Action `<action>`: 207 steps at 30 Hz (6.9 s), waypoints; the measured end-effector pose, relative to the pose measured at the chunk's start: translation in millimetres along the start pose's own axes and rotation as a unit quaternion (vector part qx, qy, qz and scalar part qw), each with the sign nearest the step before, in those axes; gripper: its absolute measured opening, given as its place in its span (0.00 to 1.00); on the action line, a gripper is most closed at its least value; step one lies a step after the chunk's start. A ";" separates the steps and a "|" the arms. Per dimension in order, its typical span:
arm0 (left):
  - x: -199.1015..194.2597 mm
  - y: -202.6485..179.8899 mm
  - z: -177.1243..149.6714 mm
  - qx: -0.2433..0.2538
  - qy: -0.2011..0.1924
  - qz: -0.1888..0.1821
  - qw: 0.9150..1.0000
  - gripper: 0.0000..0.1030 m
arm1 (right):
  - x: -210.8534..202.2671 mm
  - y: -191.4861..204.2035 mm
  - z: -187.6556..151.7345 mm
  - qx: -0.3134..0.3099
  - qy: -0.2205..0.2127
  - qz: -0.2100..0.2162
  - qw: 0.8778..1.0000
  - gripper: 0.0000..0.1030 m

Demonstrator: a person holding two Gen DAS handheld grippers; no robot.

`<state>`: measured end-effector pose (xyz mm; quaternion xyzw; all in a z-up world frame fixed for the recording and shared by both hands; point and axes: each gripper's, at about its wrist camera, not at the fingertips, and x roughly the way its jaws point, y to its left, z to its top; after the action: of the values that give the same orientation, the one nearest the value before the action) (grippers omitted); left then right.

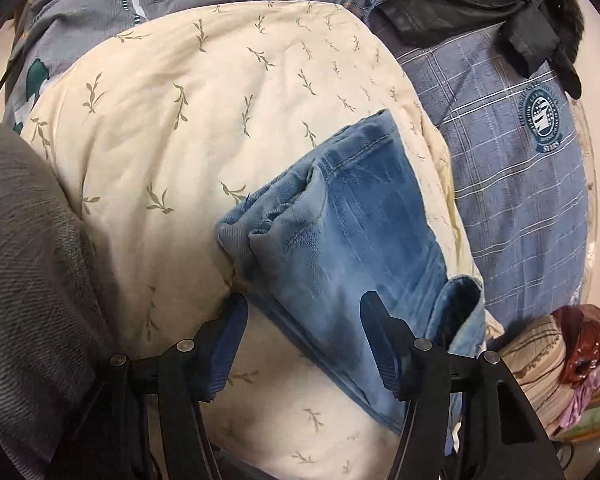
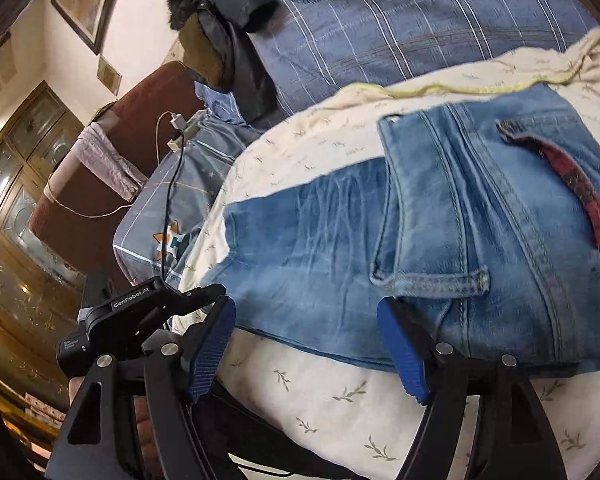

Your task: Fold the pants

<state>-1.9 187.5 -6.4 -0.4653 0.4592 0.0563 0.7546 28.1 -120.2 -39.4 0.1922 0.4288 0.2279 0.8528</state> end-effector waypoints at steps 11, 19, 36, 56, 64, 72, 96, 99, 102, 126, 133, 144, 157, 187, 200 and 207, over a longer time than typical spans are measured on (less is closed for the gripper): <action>20.2 -31.5 -7.8 0.077 -0.055 0.066 0.993 0.19 | 5.2 0.9 -2.7 0.000 0.009 0.005 1.000 0.73; 9.6 -64.2 -22.3 0.172 -0.112 0.084 0.975 0.16 | 1.3 3.9 11.3 0.010 0.021 0.046 0.999 0.74; -7.9 -135.7 -152.3 0.519 -0.214 0.025 0.827 0.11 | 46.6 72.7 131.3 -0.112 0.183 0.090 0.973 0.74; -27.4 -187.7 -200.4 0.605 -0.141 -0.142 0.770 0.11 | -63.3 -30.9 156.5 -0.053 0.048 0.022 0.997 0.07; 47.8 -187.8 -216.6 0.625 -0.043 -0.155 0.764 0.15 | -61.8 -147.3 133.4 0.062 0.015 0.076 0.995 0.08; 33.6 -164.1 -187.6 0.577 0.031 -0.259 0.774 0.49 | -72.0 -169.5 132.4 0.084 -0.013 0.009 0.996 0.54; 92.1 -151.6 -67.1 0.465 0.043 -0.199 0.862 0.57 | -71.9 -130.9 120.6 0.009 -0.012 -0.004 1.000 0.06; 80.9 -152.8 -74.6 0.489 0.006 -0.202 0.849 0.62 | -88.9 -147.5 119.7 0.044 -0.009 -0.033 0.998 0.06; 99.9 -150.4 -88.9 0.497 0.019 -0.164 0.852 0.62 | -69.0 -172.4 109.6 0.080 0.022 -0.057 0.995 0.06; 72.4 -136.5 -109.2 0.468 0.001 -0.118 0.876 0.62 | -132.5 -117.5 23.4 0.040 -0.063 -0.072 0.995 0.08; 70.3 -125.6 -115.8 0.463 0.018 -0.093 0.881 0.62 | -117.3 -152.2 13.0 0.129 -0.036 -0.101 0.986 0.35; 78.9 -156.9 -41.2 0.324 0.099 -0.136 0.931 0.66 | -103.6 -141.5 105.1 0.074 -0.034 -0.059 0.995 0.76; 150.6 -180.1 -2.2 0.302 0.134 -0.156 0.931 0.25 | -62.1 -158.3 131.2 0.021 -0.017 -0.080 0.996 0.03; 152.8 -168.1 1.5 0.235 0.188 -0.202 0.932 0.19 | -52.1 -192.5 115.7 0.128 0.019 -0.044 0.991 0.33; 185.0 -169.1 40.6 0.169 0.181 -0.151 0.957 0.53 | -40.9 -188.6 140.5 0.134 -0.006 -0.042 0.990 0.63; 145.7 -156.6 2.4 0.269 0.163 -0.108 0.943 0.66 | -76.6 -179.3 106.9 0.172 -0.020 -0.007 0.985 0.77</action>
<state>163.2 51.6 -12.8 -0.2948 0.5215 -0.2274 0.7677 115.4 -324.2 -24.2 0.3374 0.4456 0.1405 0.8173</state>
